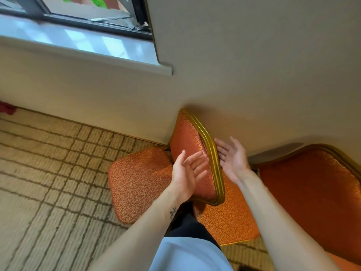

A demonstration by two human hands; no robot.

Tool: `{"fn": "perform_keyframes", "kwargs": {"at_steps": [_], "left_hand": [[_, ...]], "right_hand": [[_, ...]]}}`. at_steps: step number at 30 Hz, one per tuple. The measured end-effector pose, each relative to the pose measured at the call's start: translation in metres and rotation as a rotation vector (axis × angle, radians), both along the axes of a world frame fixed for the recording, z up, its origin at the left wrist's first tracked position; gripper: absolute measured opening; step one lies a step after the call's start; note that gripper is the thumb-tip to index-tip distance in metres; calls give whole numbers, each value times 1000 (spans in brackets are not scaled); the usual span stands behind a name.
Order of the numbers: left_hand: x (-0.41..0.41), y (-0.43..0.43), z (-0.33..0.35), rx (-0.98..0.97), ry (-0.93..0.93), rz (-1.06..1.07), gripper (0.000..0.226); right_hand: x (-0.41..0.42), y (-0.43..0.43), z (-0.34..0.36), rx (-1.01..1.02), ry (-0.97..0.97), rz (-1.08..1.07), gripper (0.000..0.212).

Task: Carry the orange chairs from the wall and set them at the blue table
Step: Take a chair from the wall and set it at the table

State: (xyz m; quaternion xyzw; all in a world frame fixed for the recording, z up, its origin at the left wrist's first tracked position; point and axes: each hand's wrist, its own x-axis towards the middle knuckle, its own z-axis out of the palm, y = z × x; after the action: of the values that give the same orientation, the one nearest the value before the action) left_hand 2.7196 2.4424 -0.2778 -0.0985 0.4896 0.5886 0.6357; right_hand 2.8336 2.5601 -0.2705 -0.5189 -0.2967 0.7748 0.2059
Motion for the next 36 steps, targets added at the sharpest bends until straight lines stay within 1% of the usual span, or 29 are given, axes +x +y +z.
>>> {"fn": "perform_keyframes", "kwargs": {"at_steps": [4, 7, 11, 17, 20, 24, 26, 29, 32, 33, 34, 36], "left_hand": [[-4, -8, 0, -24, 52, -18, 61], [-17, -19, 4, -44, 141, -30, 58], [-53, -54, 12, -22, 192, 93, 61], [-114, -129, 35, 55, 309, 227, 65], [-134, -167, 41, 38, 379, 340, 64], [-149, -213, 59, -6, 498, 459, 56], [-152, -233, 74, -72, 591, 520, 48], [-155, -249, 89, -207, 674, 567, 26], [-165, -265, 94, -398, 821, 624, 39], [-171, -271, 94, -466, 881, 632, 38], [-179, -279, 94, -523, 923, 633, 32], [-194, -290, 93, -611, 958, 600, 19]], "right_hand": [[0, -3, 5, -39, 51, -2, 62], [-12, -16, 11, -59, 94, 72, 64], [-50, -39, 26, -87, 146, 213, 67], [-115, -82, 51, -41, 190, 494, 68], [-150, -108, 64, -30, 220, 635, 67], [-201, -143, 76, -7, 252, 774, 63], [-224, -161, 82, -16, 269, 839, 61], [-252, -187, 93, -5, 324, 931, 55], [-279, -219, 107, -6, 385, 999, 57], [-287, -228, 111, -13, 396, 1016, 58], [-295, -238, 114, -18, 406, 1044, 58], [-310, -250, 118, -10, 416, 1096, 54]]}}
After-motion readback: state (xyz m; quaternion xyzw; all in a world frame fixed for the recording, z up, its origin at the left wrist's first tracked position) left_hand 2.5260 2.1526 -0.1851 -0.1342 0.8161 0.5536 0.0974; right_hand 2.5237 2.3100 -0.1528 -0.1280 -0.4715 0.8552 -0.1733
